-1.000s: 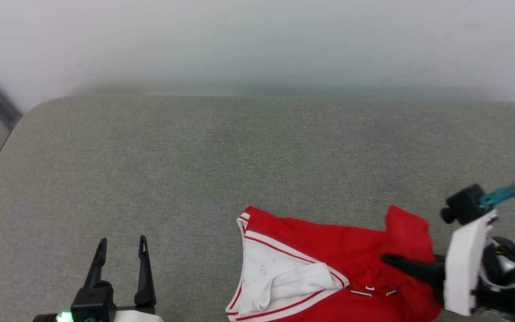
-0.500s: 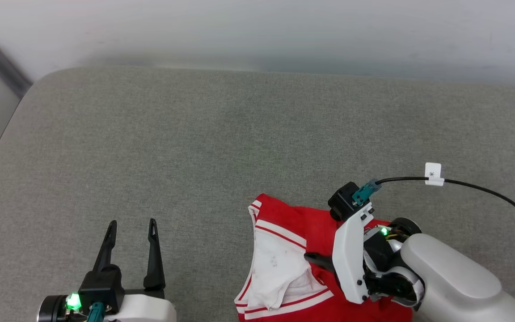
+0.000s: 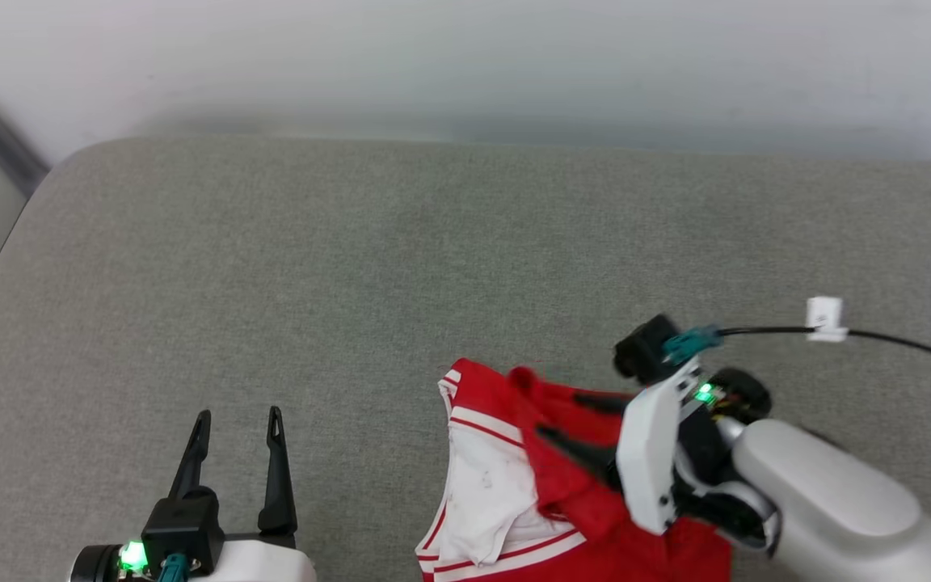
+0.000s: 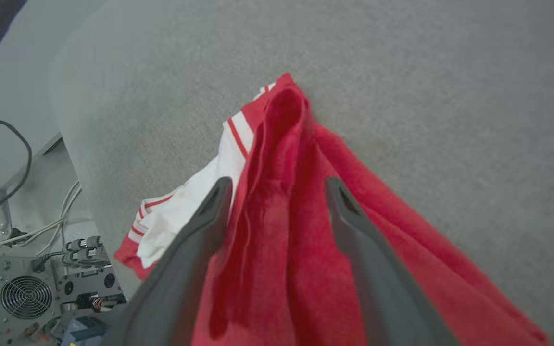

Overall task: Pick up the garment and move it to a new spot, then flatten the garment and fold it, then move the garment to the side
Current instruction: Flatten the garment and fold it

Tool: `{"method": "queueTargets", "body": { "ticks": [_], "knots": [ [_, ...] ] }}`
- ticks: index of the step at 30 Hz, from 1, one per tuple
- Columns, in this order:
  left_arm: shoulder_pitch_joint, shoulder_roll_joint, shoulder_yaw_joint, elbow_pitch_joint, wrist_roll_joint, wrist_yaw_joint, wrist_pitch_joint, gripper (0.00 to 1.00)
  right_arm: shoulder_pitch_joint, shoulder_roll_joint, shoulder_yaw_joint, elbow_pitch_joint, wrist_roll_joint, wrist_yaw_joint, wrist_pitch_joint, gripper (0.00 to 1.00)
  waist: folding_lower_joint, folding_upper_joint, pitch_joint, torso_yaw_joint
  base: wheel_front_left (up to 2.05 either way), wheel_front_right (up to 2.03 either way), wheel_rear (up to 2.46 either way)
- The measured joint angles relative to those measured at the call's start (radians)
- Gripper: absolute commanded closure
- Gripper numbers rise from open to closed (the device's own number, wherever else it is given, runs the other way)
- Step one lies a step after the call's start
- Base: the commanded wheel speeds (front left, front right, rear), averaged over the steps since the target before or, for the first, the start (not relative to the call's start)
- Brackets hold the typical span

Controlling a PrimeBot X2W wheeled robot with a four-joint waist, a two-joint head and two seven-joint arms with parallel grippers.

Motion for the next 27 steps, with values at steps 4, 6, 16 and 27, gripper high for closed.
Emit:
{"method": "queueTargets", "body": {
  "ticks": [4, 6, 16, 27],
  "knots": [
    [0.009, -0.001, 0.007, 0.0, 0.001, -0.004, 0.0, 0.0, -0.007, -0.083, -0.077, -0.071, -0.057, 0.0, -0.145, 0.0, 0.0, 0.0, -0.024, -0.022, 0.0, 0.0, 0.0],
    [0.014, -0.002, 0.009, -0.002, 0.002, -0.004, 0.0, 0.0, -0.005, -0.111, -0.149, -0.079, -0.107, 0.0, -0.226, 0.0, 0.0, 0.0, -0.035, -0.034, 0.0, 0.0, 0.0],
    [0.044, -0.002, 0.024, -0.007, 0.003, -0.009, 0.0, 0.0, 0.22, -0.063, -0.647, -0.027, -0.496, 0.0, -0.544, 0.0, 0.0, 0.0, -0.079, -0.076, 0.0, 0.0, 0.0],
    [0.065, -0.003, 0.039, -0.01, 0.009, -0.026, 0.0, 0.0, 0.645, 0.224, -1.036, -0.325, -0.765, 0.0, -0.561, 0.0, -0.0001, 0.0, -0.108, -0.08, 0.0, 0.0, 0.0]
  ]
}}
